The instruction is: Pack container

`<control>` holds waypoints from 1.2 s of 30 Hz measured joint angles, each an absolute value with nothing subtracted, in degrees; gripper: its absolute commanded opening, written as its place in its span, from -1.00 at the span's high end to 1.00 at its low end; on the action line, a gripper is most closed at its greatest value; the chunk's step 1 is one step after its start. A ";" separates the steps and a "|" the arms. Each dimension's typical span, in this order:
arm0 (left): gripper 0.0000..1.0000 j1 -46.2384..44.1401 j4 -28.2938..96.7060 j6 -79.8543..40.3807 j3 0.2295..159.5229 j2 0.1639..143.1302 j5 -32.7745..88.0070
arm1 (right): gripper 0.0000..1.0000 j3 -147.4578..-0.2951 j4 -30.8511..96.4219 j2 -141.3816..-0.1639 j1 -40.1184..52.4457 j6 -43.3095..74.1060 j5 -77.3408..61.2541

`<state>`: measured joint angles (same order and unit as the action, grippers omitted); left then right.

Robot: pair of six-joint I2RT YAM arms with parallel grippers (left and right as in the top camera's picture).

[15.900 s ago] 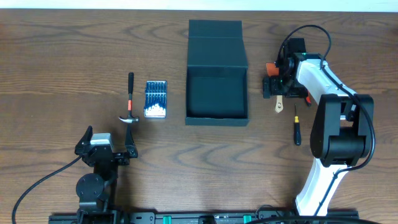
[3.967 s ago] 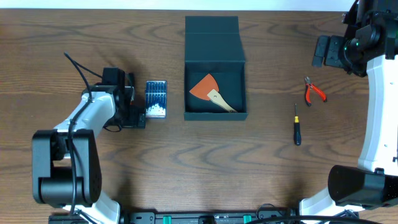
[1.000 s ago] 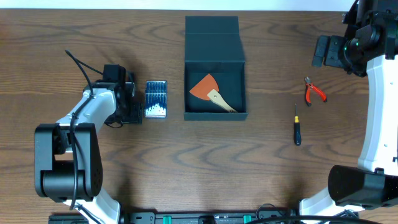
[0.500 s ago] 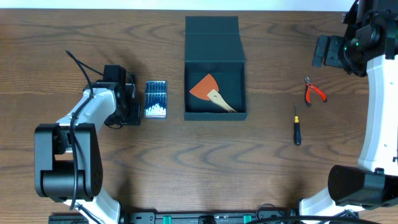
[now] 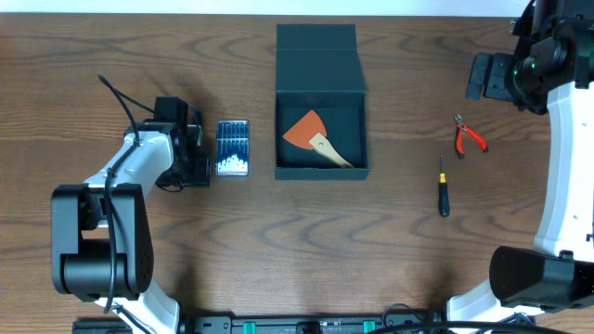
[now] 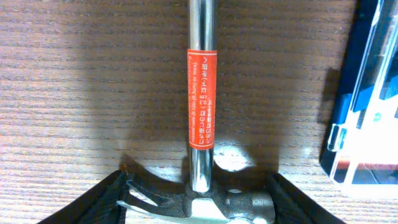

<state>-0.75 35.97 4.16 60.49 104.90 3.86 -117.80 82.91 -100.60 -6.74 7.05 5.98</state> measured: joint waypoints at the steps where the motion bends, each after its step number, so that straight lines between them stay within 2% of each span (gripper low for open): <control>1: -0.14 -0.75 35.97 4.14 60.51 104.90 3.86 | -0.98 -117.80 82.91 -100.60 -6.74 7.05 5.98; 13: -0.14 -0.75 37.39 3.55 60.53 103.13 3.90 | -0.98 -117.80 82.91 -100.60 -6.74 7.05 5.98; 36: -0.14 -0.75 41.17 1.93 60.99 87.37 3.92 | -0.98 -117.80 82.91 -100.60 -6.74 7.05 5.96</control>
